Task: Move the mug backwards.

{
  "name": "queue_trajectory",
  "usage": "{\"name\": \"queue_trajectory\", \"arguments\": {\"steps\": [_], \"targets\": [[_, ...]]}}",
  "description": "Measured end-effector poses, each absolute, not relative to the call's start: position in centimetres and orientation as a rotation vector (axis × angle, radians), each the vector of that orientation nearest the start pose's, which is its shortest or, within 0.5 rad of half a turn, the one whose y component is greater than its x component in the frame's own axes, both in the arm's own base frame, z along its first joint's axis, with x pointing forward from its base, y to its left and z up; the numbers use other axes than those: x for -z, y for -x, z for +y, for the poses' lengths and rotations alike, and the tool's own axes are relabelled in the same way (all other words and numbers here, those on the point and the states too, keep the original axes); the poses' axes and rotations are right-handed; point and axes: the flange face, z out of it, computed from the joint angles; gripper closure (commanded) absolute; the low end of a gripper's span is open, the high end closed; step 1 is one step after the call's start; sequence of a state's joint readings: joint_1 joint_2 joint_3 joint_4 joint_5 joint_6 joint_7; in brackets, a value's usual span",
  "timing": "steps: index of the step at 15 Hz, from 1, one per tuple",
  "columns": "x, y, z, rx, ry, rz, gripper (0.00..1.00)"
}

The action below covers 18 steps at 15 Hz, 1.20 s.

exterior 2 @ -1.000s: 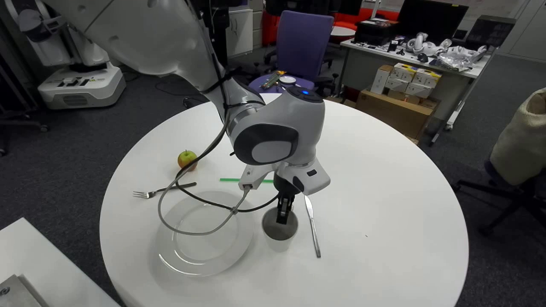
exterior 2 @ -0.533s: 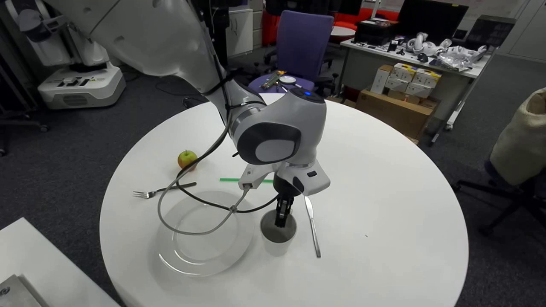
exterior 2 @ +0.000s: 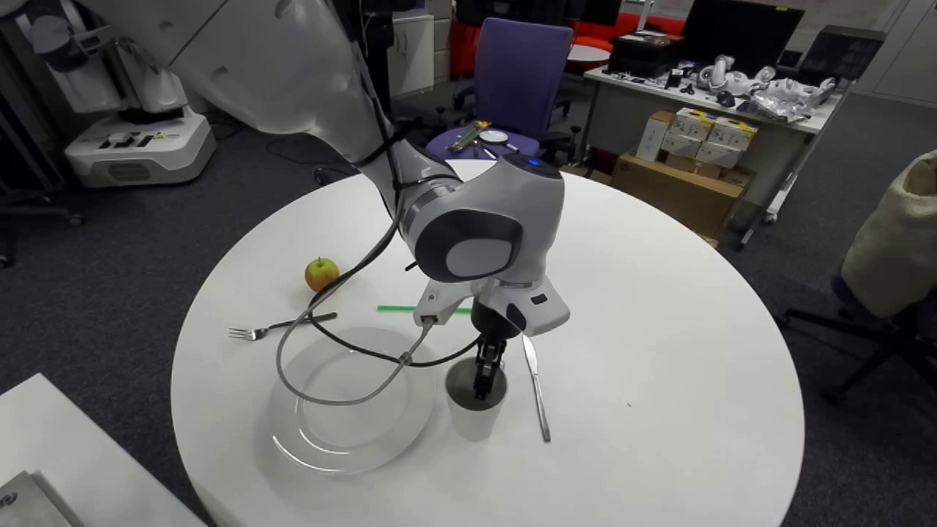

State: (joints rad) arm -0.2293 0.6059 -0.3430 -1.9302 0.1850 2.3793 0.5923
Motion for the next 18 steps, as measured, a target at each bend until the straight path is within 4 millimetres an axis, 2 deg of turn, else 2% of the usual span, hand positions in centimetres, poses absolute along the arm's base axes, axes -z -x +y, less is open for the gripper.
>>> {"name": "queue_trajectory", "arguments": {"steps": [5,9,13,18], "targets": [[-17.7,-51.6,-33.0,-0.175,2.609,1.879,0.00],[-17.7,-51.5,-33.2,-0.198,2.772,1.622,0.00],[-17.4,-50.8,-32.8,-0.314,2.903,1.357,0.00],[-17.2,-50.6,-32.6,-0.363,2.966,1.243,0.00]]}}
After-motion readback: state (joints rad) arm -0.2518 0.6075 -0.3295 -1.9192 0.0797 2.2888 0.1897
